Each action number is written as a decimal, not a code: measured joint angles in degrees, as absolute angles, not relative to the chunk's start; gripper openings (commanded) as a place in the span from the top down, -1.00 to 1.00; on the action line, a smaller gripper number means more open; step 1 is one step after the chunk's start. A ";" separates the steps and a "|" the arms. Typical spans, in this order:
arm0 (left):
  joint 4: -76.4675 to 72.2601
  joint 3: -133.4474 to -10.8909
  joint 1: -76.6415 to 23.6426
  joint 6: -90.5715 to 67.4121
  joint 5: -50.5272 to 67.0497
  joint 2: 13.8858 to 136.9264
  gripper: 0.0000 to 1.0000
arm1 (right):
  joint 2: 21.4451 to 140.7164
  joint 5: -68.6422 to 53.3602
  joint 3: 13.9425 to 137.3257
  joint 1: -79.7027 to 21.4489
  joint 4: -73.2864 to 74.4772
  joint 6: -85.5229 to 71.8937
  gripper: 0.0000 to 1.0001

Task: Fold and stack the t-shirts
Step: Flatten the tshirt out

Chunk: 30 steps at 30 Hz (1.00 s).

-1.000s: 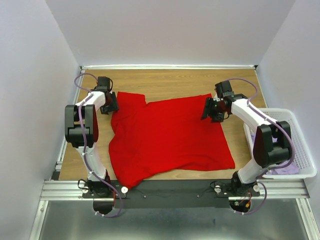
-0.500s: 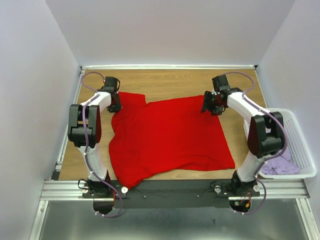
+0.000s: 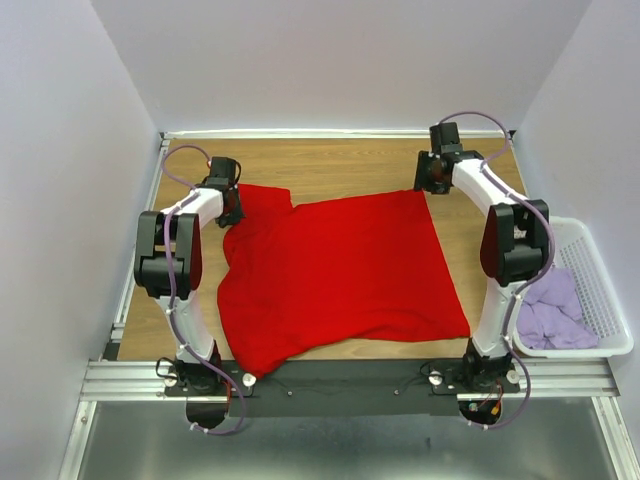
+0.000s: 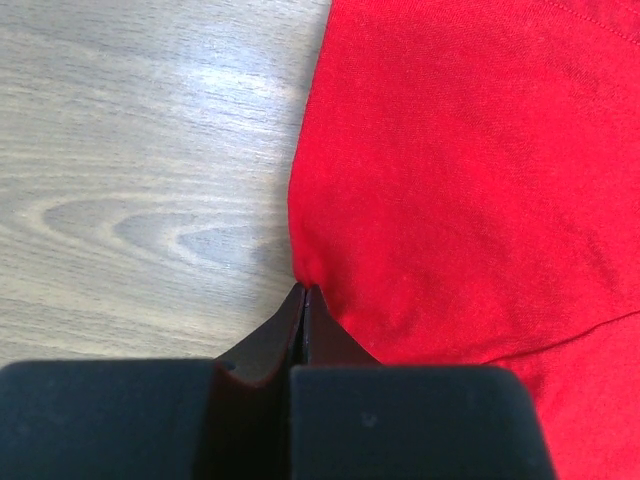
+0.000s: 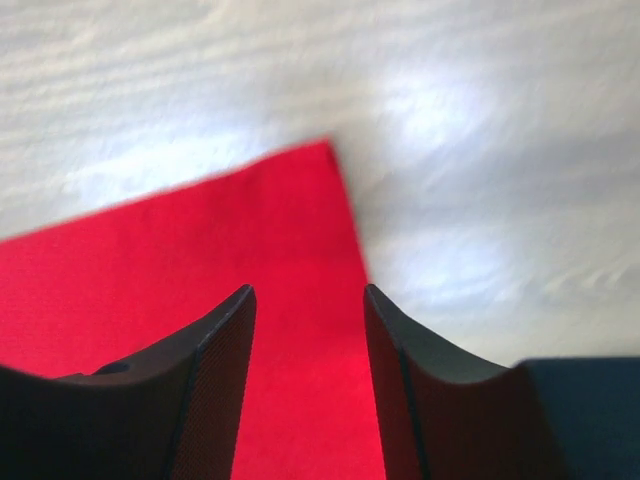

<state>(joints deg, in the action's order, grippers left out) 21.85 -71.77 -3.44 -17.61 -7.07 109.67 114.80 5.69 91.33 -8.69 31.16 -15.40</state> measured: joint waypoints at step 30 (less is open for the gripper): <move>21.04 -70.98 -1.54 -17.61 -7.14 108.97 1.00 | 130.85 -4.05 102.56 -6.26 25.89 3.20 0.24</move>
<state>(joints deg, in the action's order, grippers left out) 21.04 -70.98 -1.54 -17.61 -7.14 108.97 130.85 -4.05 102.56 -6.26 25.89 3.20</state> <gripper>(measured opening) 0.005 0.450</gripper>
